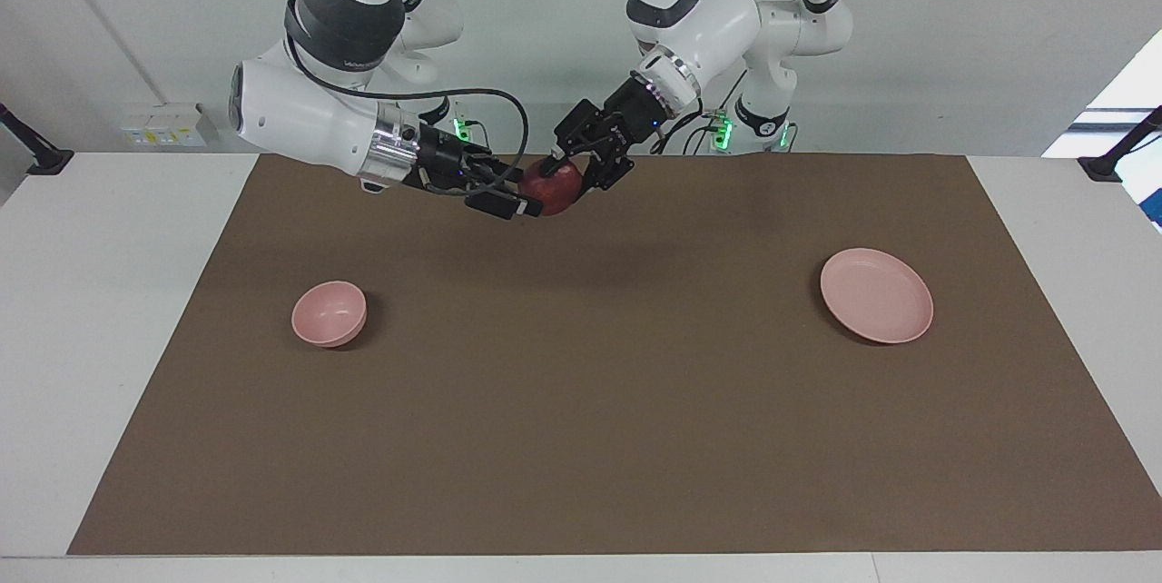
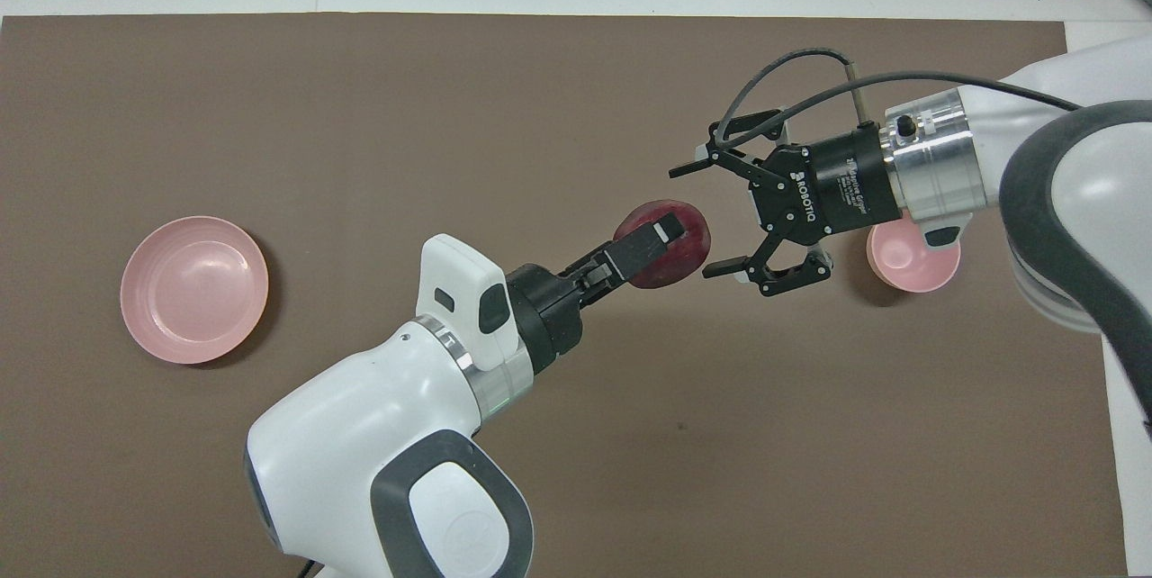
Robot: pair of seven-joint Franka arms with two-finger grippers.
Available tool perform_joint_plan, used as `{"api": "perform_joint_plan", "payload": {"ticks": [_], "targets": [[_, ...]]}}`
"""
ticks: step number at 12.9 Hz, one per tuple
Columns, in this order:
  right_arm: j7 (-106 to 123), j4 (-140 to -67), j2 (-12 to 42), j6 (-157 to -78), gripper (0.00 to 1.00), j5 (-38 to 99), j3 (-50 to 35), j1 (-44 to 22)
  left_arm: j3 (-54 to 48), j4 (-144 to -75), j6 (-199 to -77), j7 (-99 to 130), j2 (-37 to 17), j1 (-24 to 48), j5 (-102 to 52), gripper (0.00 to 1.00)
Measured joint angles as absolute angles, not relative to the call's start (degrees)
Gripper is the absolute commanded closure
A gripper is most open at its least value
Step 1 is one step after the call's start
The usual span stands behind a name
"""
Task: Move apple from plate to bowl
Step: 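Close the right gripper on the apple held by the left gripper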
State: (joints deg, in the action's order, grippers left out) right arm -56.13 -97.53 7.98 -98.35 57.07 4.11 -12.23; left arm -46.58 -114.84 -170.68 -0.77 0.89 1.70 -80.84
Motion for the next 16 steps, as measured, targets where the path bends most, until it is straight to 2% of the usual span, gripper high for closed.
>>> {"api": "perform_joint_plan", "payload": {"ticks": [10, 11, 12, 13, 16], "targets": [[-56.13, -97.54, 8.85, -100.15, 0.00, 57.06, 4.17, -14.63, -46.40, -114.83, -171.49, -0.77, 0.74, 1.69, -80.84, 1.00], [-56.13, -97.54, 8.88, -100.29, 0.13, 57.05, 4.15, -15.45, -46.41, -114.82, -171.50, -0.77, 0.74, 1.69, -80.84, 1.00], [-56.15, -97.55, 8.92, -100.46, 0.46, 57.02, 4.13, -16.14, -46.43, -114.79, -171.51, -0.77, 0.74, 1.69, -80.84, 1.00], [-56.16, -97.62, 8.93, -100.46, 0.57, 56.97, 4.13, -16.42, -46.33, -114.74, -171.78, -0.77, 0.74, 1.68, -80.84, 1.00], [-56.17, -97.62, 8.93, -100.43, 0.58, 56.97, 4.16, -16.41, -46.26, -114.72, -171.86, -0.79, 0.69, 1.68, -80.84, 1.00]]}}
